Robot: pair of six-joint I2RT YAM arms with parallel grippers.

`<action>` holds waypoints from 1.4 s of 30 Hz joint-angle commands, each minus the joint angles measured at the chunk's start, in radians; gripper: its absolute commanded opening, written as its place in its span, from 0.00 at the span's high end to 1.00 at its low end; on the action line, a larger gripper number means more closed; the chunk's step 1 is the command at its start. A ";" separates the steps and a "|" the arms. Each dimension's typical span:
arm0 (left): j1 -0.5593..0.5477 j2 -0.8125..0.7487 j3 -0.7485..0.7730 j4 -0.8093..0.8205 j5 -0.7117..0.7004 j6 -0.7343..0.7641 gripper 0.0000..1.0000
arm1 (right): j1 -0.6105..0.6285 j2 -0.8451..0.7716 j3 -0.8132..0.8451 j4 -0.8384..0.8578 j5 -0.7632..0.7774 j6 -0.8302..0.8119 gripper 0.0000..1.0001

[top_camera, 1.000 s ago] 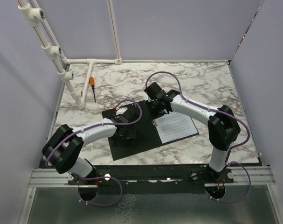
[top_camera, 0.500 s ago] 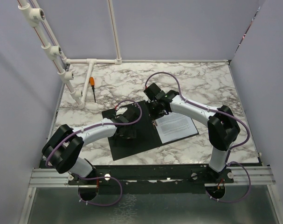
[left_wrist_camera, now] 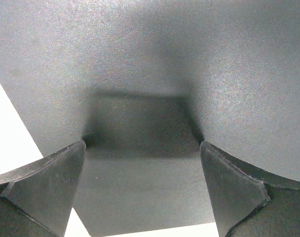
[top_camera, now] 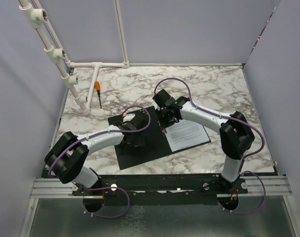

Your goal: Put the files into the folder

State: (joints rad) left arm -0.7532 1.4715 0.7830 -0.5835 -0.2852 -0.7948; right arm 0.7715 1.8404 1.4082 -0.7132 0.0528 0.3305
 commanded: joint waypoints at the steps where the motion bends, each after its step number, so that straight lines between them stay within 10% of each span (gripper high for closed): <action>1: -0.007 0.029 -0.038 0.010 0.013 -0.026 0.01 | 0.011 0.020 -0.054 -0.034 0.016 -0.010 0.99; 42: -0.005 0.035 -0.040 0.037 0.042 -0.037 0.01 | 0.023 -0.091 -0.036 -0.032 -0.036 0.039 0.99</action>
State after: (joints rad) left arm -0.7551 1.4727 0.7818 -0.5777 -0.2832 -0.8120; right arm 0.7910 1.8027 1.3102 -0.7044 0.0250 0.3653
